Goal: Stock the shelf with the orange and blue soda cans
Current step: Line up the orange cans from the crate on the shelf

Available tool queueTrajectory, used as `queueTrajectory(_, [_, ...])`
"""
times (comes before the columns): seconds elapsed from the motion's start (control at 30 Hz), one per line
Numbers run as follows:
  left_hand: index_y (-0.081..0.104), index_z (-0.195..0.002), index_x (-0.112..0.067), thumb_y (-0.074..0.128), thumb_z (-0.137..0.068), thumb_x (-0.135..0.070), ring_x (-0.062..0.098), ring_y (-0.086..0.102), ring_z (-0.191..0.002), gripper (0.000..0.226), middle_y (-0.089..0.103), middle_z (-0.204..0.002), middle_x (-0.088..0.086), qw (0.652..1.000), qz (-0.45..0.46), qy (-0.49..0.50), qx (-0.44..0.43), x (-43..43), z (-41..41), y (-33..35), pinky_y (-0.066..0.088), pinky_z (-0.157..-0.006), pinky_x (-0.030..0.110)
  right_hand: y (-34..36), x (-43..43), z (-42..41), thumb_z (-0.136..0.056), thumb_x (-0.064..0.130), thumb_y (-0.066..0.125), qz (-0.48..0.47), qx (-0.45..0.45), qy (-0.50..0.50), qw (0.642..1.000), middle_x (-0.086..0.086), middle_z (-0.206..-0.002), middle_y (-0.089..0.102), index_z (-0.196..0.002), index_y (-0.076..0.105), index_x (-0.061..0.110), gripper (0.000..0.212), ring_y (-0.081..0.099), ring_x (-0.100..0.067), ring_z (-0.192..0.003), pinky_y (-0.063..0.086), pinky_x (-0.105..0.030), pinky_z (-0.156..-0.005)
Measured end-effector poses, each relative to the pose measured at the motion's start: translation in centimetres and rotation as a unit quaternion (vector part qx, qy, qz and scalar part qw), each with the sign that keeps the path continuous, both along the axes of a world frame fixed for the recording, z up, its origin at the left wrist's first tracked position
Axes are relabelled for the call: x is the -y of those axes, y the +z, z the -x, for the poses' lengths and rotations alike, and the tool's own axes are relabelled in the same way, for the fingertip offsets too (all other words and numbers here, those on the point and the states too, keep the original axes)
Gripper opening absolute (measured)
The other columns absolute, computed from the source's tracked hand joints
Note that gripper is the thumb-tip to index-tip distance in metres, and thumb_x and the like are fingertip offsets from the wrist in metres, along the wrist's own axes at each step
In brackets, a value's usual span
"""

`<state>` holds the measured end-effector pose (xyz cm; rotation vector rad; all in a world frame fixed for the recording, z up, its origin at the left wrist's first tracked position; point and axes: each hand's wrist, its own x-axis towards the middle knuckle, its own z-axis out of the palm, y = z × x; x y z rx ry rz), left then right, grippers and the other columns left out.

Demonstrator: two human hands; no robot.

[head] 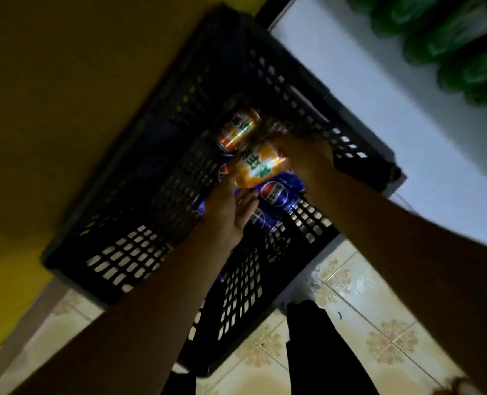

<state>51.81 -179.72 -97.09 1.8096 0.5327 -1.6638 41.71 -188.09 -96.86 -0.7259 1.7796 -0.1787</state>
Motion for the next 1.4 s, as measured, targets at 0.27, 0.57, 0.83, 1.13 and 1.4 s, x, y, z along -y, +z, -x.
queueTrajectory(0.27, [0.062, -0.093, -0.01, 0.073, -0.078, -0.044, 0.016, 0.067, -0.076, 0.039, 0.069, -0.085, 0.007, 0.99, -0.035, 0.013, 0.136, -5.3, 4.0, 19.8, 0.058, -0.066, 0.028, 20.1, -10.1, 3.3, -0.08, 0.042, 0.071, -0.025, -0.052, -0.2, 0.978, -0.005, -0.073, 0.063, -0.06, 0.056, 0.013, 0.038, 0.06, -0.021, -0.07, 0.052, -0.033, -0.072])
queueTrajectory(0.57, [0.061, -0.101, -0.008, 0.071, -0.084, -0.027, 0.012, 0.062, -0.078, 0.028, 0.064, -0.092, 0.005, 0.984, 0.1, -0.06, 0.131, -11.4, 3.7, 39.7, 0.055, -0.07, 0.027, 39.2, -19.9, 7.3, -0.086, 0.017, 0.067, -0.099, 0.308, -0.297, 0.898, -0.01, -0.108, 0.063, -0.116, 0.058, 0.011, 0.032, 0.064, -0.024, -0.097, 0.056, -0.04, -0.085])
queueTrajectory(0.83, [0.06, -0.107, -0.021, 0.063, -0.088, -0.034, 0.009, 0.062, -0.1, 0.023, 0.066, -0.107, -0.002, 0.927, 0.309, -0.19, 0.097, -20.0, -0.1, 51.5, 0.049, -0.076, 0.021, 49.1, -32.6, 3.5, -0.082, 0.022, 0.066, -0.004, 0.465, -0.408, 0.786, -0.015, -0.104, 0.069, -0.1, 0.066, 0.012, 0.02, 0.068, -0.027, -0.096, 0.056, -0.04, -0.088])
queueTrajectory(1.13, [0.05, -0.115, -0.025, 0.081, -0.072, -0.013, 0.01, 0.063, -0.096, 0.054, 0.063, -0.111, -0.001, 0.834, 0.425, -0.331, 0.118, -24.5, 1.4, 59.7, 0.055, -0.075, 0.028, 56.2, -37.7, 3.7, -0.085, 0.025, 0.061, 0.143, 0.484, -0.34, 0.794, -0.007, -0.104, 0.072, -0.122, 0.058, 0.015, 0.038, 0.069, -0.019, -0.096, 0.057, -0.031, -0.079])
queueTrajectory(1.4, [0.048, -0.115, -0.031, 0.089, -0.058, -0.027, 0.015, 0.061, -0.104, 0.07, 0.062, -0.114, -0.005, 0.67, 0.533, -0.455, 0.244, -22.4, 6.2, 66.1, 0.054, -0.088, 0.043, 62.7, -37.8, 7.5, -0.08, 0.023, 0.075, 0.489, 0.066, -0.096, 0.865, 0.019, -0.124, 0.051, -0.138, 0.033, 0.032, 0.072, 0.051, 0.006, -0.114, 0.043, -0.007, -0.087])
